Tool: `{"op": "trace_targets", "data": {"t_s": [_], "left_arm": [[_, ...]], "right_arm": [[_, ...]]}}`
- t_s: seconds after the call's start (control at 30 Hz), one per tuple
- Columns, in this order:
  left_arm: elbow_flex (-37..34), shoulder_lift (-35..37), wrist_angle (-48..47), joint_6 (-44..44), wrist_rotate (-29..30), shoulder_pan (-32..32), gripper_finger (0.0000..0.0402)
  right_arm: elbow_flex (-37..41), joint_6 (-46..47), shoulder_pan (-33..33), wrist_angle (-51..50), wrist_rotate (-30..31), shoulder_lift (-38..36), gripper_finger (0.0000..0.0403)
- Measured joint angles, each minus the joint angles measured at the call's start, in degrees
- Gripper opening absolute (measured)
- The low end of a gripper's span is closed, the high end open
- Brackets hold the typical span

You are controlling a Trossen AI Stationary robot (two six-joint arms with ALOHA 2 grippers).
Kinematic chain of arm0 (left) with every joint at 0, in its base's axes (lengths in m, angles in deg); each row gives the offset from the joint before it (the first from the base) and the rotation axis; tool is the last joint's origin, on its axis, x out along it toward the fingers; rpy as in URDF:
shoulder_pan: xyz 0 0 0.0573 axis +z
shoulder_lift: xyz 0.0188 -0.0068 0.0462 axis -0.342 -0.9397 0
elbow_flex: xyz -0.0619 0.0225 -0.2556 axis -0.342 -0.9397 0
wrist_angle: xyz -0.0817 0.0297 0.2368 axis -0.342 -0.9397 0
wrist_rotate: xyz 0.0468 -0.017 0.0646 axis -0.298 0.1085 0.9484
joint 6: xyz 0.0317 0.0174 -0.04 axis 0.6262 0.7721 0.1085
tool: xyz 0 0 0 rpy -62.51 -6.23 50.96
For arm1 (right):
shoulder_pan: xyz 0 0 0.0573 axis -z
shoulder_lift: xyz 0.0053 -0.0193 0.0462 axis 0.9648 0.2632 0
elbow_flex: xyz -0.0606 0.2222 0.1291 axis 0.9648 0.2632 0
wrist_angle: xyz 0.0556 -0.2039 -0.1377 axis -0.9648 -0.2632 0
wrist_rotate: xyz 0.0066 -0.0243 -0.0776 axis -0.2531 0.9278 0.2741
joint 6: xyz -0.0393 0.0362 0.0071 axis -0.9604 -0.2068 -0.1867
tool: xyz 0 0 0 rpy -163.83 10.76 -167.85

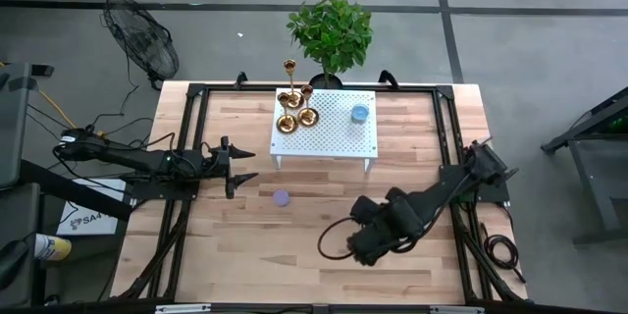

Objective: Pick & Place candle stick holders
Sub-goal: Put the yellow scented candle on the shelf

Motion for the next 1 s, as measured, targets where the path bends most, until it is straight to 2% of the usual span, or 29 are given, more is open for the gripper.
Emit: {"op": "trace_targets", "data": {"t_s": [0.13, 0.4, 0.73, 1.0], "left_arm": [[0.0, 0.0, 0.0, 0.0, 0.0, 0.0, 0.0291], [0.0, 0.0, -0.5, 0.0, 0.0, 0.0, 0.0291], [0.0, 0.0, -0.8, 0.0, 0.0, 0.0, 0.0291], [0.0, 0.0, -0.8, 0.0, 0.0, 0.0, 0.0291]], "right_arm": [[2.2, 2.7, -0.2, 0.9, -0.9, 1.0, 0.0129], [17.0, 5.9, 0.1, 6.8, -5.4, -1.9, 0.0129], [36.7, 11.8, 0.6, 26.7, -9.0, -9.9, 0.0129], [44.0, 13.0, 0.6, 34.7, -11.7, -10.8, 0.0129]]}}
